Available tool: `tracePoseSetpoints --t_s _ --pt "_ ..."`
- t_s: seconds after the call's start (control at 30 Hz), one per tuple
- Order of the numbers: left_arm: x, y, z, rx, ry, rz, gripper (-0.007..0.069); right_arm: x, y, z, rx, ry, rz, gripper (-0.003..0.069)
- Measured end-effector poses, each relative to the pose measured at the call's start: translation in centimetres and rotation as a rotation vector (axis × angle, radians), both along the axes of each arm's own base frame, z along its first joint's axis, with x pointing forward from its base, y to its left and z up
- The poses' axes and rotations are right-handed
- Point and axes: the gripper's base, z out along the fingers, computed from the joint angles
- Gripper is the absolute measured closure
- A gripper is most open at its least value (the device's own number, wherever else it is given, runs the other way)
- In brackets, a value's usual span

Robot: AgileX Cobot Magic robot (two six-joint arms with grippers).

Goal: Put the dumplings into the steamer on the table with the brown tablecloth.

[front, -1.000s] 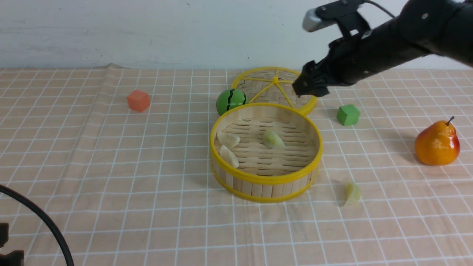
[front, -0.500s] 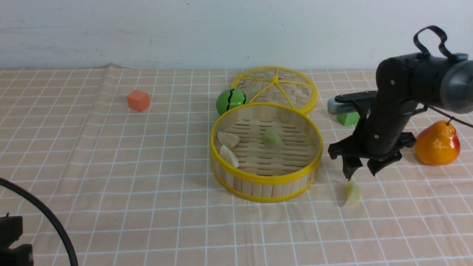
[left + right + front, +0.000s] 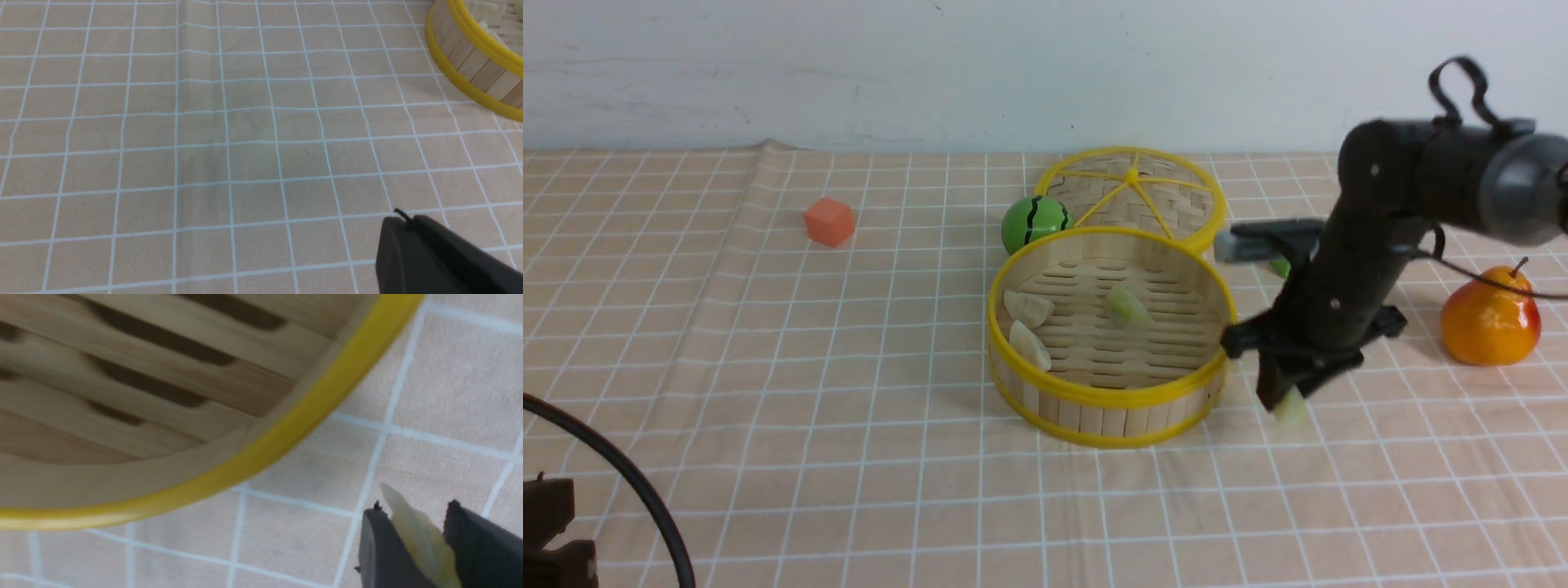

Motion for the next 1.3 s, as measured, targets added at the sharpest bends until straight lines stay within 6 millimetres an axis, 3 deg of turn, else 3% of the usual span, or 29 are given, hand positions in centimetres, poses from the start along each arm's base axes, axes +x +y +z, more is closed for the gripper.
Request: tracePoseSetpoints --t_s 0.1,0.2,0.3,0.37,0.5,0.6,0.7,0.8,0.87,0.9,0.93,0.97,1.0,1.03,1.07,1.1,1.13,1.2,1.27,1.3 --pt "0.0 0.0 0.0 0.0 0.0 0.0 0.062 0.1 2.6 5.9 0.124 -0.243 0.093 0.0465" --pt "0.0 0.0 0.0 0.0 0.0 0.0 0.0617 0.0 6.0 7.8 0.178 -0.444 0.251 0.0465" --pt "0.0 0.0 0.0 0.0 0.0 0.0 0.0614 0.2 8.0 6.7 0.16 -0.516 0.369 0.0465" --pt "0.0 0.0 0.0 0.0 0.0 0.0 0.0611 0.9 9.3 3.9 0.124 -0.508 0.458 0.0465" --pt "0.0 0.0 0.0 0.0 0.0 0.0 0.0607 1.7 9.7 -0.4 0.064 -0.437 0.529 0.0465" --pt "0.0 0.0 0.0 0.0 0.0 0.0 0.0607 1.9 9.5 -1.6 0.02 -0.412 0.543 0.0428" --pt "0.0 0.0 0.0 -0.002 0.001 0.0 0.0606 1.8 9.2 -0.5 0.009 -0.422 0.511 0.0336" --pt "0.0 -0.1 0.0 -0.01 0.005 0.0 0.0605 1.5 8.9 2.5 0.01 -0.454 0.48 0.025" --pt "0.0 -0.1 0.0 -0.013 0.007 0.0 0.0605 0.5 8.3 7.5 0.004 -0.511 0.448 0.0197" --pt "0.0 -0.1 0.0 -0.013 0.007 0.0 0.0605 0.5 8.2 8.0 0.003 -0.524 0.448 0.0195" --pt "0.0 -0.1 0.0 -0.013 0.006 0.0 0.0605 -0.7 7.5 12.2 -0.001 -0.581 0.423 0.0188" --pt "0.0 -0.1 0.0 -0.011 0.006 0.0 0.0605 -0.7 7.4 12.1 -0.004 -0.574 0.422 0.0188" --pt "0.0 0.0 0.0 -0.006 0.003 0.0 0.0603 -2.4 6.4 16.6 -0.005 -0.642 0.393 0.0195" --pt "0.0 0.0 0.0 -0.006 0.003 0.0 0.0603 -3.1 6.0 18.1 -0.007 -0.662 0.383 0.0202" --pt "0.0 0.0 0.0 -0.003 0.001 0.0 0.0602 -4.9 5.0 21.4 -0.007 -0.711 0.354 0.0227" --pt "0.0 0.0 0.0 -0.003 0.001 0.0 0.0602 -5.2 4.8 21.9 -0.008 -0.72 0.35 0.0232" --pt "0.0 0.0 0.0 -0.003 0.001 0.0 0.0599 -7.4 3.6 24.9 -0.006 -0.776 0.317 0.027" --pt "0.0 0.0 0.0 -0.002 0.001 0.0 0.0595 -10.6 1.8 28.5 -0.003 -0.856 0.272 0.0342" --pt "0.0 0.0 0.0 -0.001 0.0 0.0 0.0591 -13.7 0.1 30.9 -0.01 -0.917 0.234 0.0428" --pt "0.0 0.0 0.0 -0.001 0.0 0.0 0.059 -13.9 -0.1 31.1 -0.014 -0.92 0.229 0.0437"
